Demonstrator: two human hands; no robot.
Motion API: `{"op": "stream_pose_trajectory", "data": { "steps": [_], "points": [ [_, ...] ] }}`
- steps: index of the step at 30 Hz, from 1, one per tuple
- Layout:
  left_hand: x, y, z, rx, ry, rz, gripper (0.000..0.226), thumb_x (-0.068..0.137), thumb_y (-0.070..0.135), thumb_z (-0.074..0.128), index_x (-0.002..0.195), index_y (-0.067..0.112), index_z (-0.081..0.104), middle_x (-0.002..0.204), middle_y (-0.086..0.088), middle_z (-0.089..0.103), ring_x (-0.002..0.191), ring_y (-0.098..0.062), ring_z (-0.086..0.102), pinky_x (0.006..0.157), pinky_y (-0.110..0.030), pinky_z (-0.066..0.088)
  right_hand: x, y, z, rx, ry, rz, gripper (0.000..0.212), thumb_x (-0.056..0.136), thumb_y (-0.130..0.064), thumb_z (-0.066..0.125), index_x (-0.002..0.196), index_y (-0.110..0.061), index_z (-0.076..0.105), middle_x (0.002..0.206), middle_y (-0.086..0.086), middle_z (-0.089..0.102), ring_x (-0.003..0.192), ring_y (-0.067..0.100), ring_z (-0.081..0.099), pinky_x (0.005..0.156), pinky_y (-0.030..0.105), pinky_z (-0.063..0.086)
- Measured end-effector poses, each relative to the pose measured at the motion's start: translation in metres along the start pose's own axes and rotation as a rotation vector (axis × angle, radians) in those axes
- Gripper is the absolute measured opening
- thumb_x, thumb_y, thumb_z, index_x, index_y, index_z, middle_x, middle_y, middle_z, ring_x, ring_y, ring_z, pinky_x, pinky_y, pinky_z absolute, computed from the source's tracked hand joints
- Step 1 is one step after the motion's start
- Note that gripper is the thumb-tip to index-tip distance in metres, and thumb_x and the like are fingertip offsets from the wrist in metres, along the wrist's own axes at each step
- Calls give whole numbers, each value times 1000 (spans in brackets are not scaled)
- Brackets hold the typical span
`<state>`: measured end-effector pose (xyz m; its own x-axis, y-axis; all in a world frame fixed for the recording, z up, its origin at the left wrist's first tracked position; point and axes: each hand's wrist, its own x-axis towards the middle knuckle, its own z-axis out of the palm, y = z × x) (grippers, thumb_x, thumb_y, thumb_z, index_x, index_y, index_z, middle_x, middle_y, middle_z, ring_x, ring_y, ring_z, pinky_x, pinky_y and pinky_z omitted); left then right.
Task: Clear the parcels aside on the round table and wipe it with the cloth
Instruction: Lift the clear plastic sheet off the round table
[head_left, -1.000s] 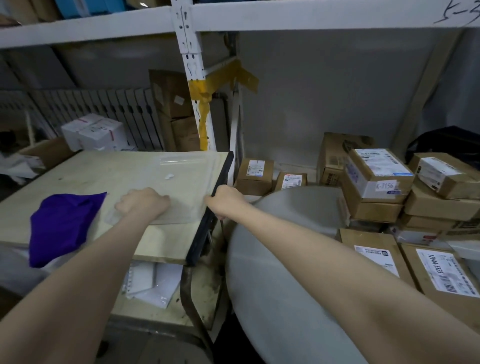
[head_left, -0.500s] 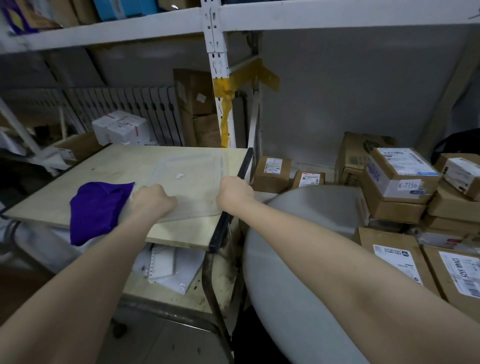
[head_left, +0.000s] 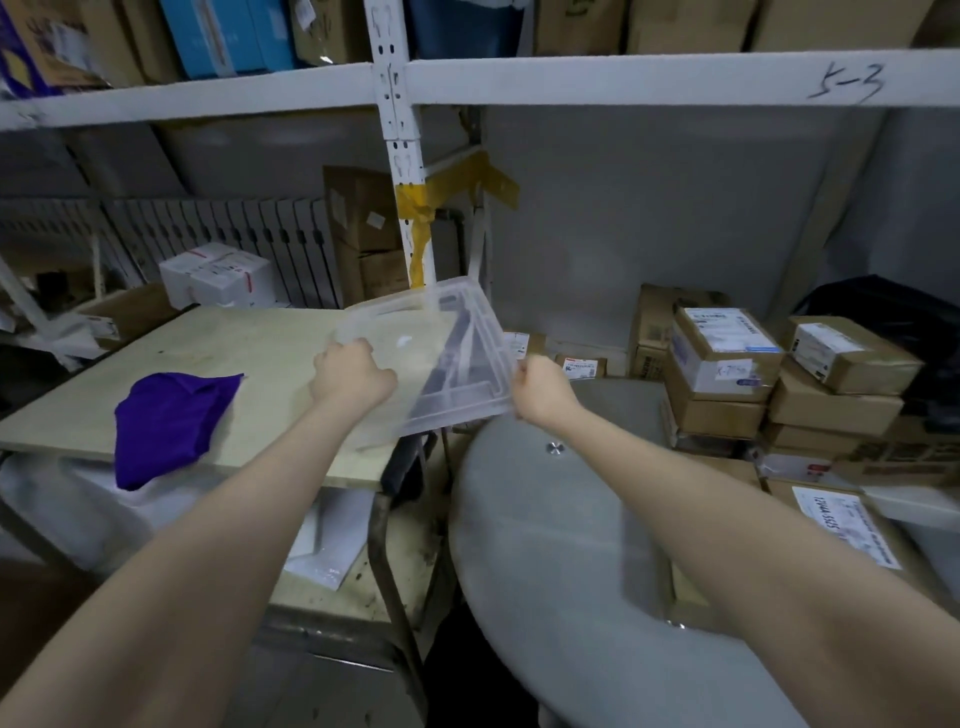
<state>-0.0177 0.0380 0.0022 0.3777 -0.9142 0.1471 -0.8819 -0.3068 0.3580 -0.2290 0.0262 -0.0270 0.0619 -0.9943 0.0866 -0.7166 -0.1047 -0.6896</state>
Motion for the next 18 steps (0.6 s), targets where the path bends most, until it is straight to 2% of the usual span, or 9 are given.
{"op": "stream_pose_trajectory", "data": {
  "steps": [3,5,7,10,13,16,18],
  "points": [
    [-20,31,8,-46,17,22,53,84,26,59,131,6,44,134,-23,40,124,-40,40,96,-44,43,-14,41,-23,96,75,53,20,93,-4,35,80,-4,50,78,16,54,74,34,61,74,52,55],
    [-30,48,14,-137,-5,4,55,86,29,60,130,3,39,134,-24,39,122,-41,43,94,-43,43,-27,62,-39,164,109,85,21,96,-6,36,94,3,55,76,11,52,70,30,55,71,49,56],
    [-39,67,21,-274,-49,2,52,89,24,58,130,1,37,132,-23,45,118,-41,49,89,-40,44,-42,82,-55,210,146,111,24,98,-9,37,105,5,56,82,11,56,72,28,57,67,43,54],
    [-48,88,31,-387,-101,-19,48,92,14,53,134,0,35,130,-22,51,116,-39,53,85,-37,44,-58,107,-69,288,123,179,26,99,-13,41,120,-2,52,101,14,60,79,24,62,63,34,54],
    [-58,97,48,-413,-134,-15,50,91,13,54,136,2,36,130,-21,53,117,-39,53,90,-39,46,-73,127,-82,255,-65,264,23,98,-10,45,116,-1,56,92,10,61,70,16,57,56,24,48],
    [-65,97,70,-402,-232,-13,50,89,13,59,135,4,43,128,-18,56,116,-36,56,96,-43,49,-86,139,-95,187,-256,338,9,92,-4,53,97,-2,60,78,9,58,58,14,52,43,17,43],
    [-68,91,87,-387,-350,-38,45,88,14,62,129,4,48,123,-15,58,112,-33,58,91,-41,51,-83,149,-96,160,-228,393,10,92,-3,54,100,2,59,81,12,57,56,14,53,38,16,41]
  ]
}}
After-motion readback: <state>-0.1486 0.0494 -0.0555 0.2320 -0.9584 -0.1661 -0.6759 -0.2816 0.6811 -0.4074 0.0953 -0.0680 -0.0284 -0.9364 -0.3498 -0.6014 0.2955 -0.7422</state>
